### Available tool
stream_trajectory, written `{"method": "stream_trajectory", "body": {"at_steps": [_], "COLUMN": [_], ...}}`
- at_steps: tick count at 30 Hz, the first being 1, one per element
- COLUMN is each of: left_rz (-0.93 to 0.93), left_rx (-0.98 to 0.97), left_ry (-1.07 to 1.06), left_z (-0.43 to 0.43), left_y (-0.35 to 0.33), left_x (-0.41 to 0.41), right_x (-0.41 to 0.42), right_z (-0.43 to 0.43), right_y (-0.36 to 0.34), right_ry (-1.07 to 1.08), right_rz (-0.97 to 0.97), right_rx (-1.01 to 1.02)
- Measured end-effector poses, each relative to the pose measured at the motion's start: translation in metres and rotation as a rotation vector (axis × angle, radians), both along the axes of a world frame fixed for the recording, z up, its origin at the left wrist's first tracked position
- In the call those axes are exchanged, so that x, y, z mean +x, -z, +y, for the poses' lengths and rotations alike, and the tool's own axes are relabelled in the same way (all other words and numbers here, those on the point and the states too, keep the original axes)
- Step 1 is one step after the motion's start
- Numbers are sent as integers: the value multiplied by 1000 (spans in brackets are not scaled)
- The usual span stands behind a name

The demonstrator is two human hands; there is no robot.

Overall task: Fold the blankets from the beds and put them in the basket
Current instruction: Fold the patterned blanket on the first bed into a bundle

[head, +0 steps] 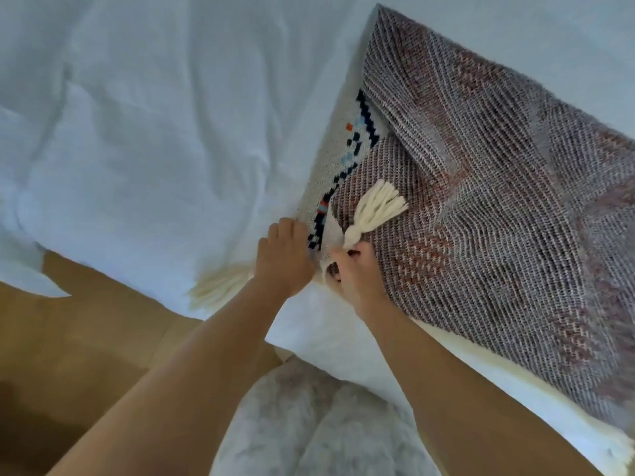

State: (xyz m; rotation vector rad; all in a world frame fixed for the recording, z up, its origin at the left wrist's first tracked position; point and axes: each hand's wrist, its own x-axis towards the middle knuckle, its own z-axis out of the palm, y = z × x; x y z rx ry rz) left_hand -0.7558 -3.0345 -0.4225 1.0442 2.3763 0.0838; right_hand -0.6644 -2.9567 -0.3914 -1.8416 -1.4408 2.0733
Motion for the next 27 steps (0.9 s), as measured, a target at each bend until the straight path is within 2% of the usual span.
{"method": "stream_trajectory", "body": {"at_steps": [2, 5, 6, 8, 10, 12, 14, 16, 18, 19, 21, 23, 25, 27], "left_rz": [-2, -196, -234, -274, -347, -381, -386, -529, -691, -695, -486, -307, -308, -391], "left_rx": [49, 89, 68, 77, 86, 71, 40, 20, 88, 134, 186, 264, 362, 416], "left_ry": [-76, -336, -348, -359, -496, -676, -718, -787, -930, -995, -1032, -980, -942, -962], "left_z": [-16, -40, -49, -69, -90, -106, -113, -112, -112, -114, -118, -120, -115, -112], "left_y": [5, 3, 3, 1, 0, 2, 0, -3, -3, -3, -2, -5, -11, -12], "left_x": [7, 6, 5, 1, -3, -7, -8, -9, -14, -16, -21, -23, -22, -22], "right_x": [-10, -23, -28, -38, -46, -46, -39, -29, -23, -22, -26, -30, -34, -35], "right_z": [9, 10, 6, -8, -28, -53, -77, -93, -101, -102, -104, -111, -118, -124], "right_y": [-8, -7, -3, 2, 1, 1, 5, 13, 17, 17, 15, 12, 11, 15], "right_ry": [113, 75, 4, -274, -527, -708, -881, -1004, -1030, -1037, -1058, -1046, -1008, -1019], "right_rz": [-1, -49, -55, -82, -85, -48, -73, -120, -157, -155, -110, -26, 24, 41], "right_rx": [-170, -270, -220, 53, 274, 352, 424, 519, 565, 581, 652, 751, 798, 783]}}
